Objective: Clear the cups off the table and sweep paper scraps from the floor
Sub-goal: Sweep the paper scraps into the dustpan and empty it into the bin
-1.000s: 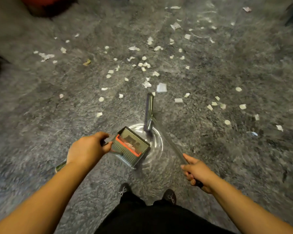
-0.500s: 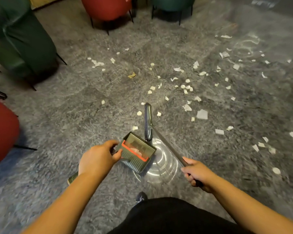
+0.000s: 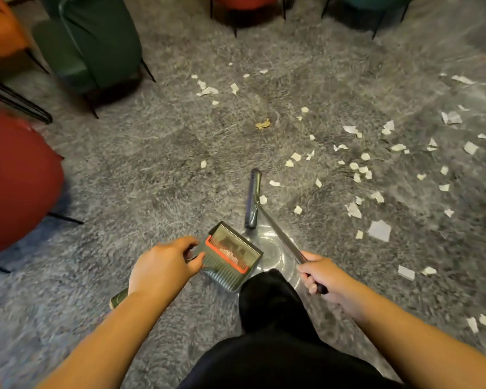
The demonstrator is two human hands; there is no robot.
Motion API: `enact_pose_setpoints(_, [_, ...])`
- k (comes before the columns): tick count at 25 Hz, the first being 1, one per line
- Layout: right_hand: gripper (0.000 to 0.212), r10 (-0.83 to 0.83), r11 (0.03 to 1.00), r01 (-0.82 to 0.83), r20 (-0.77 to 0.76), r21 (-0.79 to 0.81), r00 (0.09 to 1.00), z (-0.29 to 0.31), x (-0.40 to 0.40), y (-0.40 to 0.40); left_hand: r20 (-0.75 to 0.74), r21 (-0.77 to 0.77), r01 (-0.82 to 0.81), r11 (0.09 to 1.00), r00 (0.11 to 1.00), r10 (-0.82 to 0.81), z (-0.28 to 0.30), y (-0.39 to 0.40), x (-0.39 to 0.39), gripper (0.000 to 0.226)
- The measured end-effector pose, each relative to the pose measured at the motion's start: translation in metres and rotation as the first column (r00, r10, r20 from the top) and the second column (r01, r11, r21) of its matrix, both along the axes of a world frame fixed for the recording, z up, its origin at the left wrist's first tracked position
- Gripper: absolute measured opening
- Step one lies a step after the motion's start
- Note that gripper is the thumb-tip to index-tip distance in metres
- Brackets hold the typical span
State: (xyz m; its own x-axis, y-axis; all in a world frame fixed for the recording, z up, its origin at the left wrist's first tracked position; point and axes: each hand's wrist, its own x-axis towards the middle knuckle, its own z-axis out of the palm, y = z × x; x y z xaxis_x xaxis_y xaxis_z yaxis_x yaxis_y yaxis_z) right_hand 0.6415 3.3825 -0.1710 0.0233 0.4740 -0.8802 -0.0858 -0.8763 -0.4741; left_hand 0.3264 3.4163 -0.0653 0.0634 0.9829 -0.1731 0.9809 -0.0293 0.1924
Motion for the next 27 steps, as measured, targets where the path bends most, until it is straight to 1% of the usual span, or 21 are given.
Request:
enact_pose_setpoints(5, [0.064, 0.089, 0.992, -0.092, -0.044, -0.082, 0.995, -0.026, 0.017, 0.101, -0.029, -0.033, -0.105, 0.994, 0.994, 0.104, -0.005, 0.053, 0.018, 0.033])
enact_pose_setpoints(8, [0.061, 0.067, 0.989, -0.075, -0.067, -0.127, 0.995, -0.043, 0.016, 0.14, -0.049, -0.032, -0.139, 0.99, 0.989, 0.138, -0.003, 0.077, 0.026, 0.033])
enact_pose_setpoints(11, [0.063, 0.052, 0.985, -0.059, -0.05, -0.163, 0.997, -0.052, 0.017, 0.164, -0.064, -0.084, -0.13, 0.988, 0.99, 0.124, -0.003, 0.104, 0.036, 0.034])
enact_pose_setpoints(13, [0.058, 0.012, 0.983, -0.02, -0.045, -0.181, 0.999, -0.053, 0.027, 0.169, -0.062, -0.112, -0.097, 0.989, 0.994, 0.091, -0.006, 0.119, 0.044, 0.036])
enact_pose_setpoints(16, [0.036, -0.059, 0.979, 0.044, -0.066, -0.201, 0.996, -0.047, 0.053, 0.164, -0.063, -0.139, -0.051, 0.989, 0.997, 0.043, -0.01, 0.14, 0.055, 0.037])
enact_pose_setpoints(17, [0.033, -0.08, 0.976, 0.066, -0.059, -0.205, 0.995, -0.045, 0.062, 0.161, -0.064, -0.137, -0.037, 0.99, 0.998, 0.029, -0.01, 0.146, 0.06, 0.037])
enact_pose_setpoints(19, [0.032, -0.109, 0.972, 0.099, -0.038, -0.212, 0.993, -0.041, 0.079, 0.153, -0.058, -0.136, -0.009, 0.991, 0.998, 0.001, -0.012, 0.157, 0.071, 0.037])
enact_pose_setpoints(24, [0.051, -0.19, 0.961, 0.193, 0.034, -0.198, 0.981, -0.035, 0.116, 0.14, -0.023, -0.156, 0.04, 0.987, 0.999, -0.044, -0.015, 0.183, 0.096, 0.038])
enact_pose_setpoints(27, [0.053, -0.218, 0.956, 0.229, 0.074, -0.182, 0.973, -0.03, 0.127, 0.138, -0.01, -0.141, 0.064, 0.988, 0.998, -0.066, -0.013, 0.197, 0.105, 0.037])
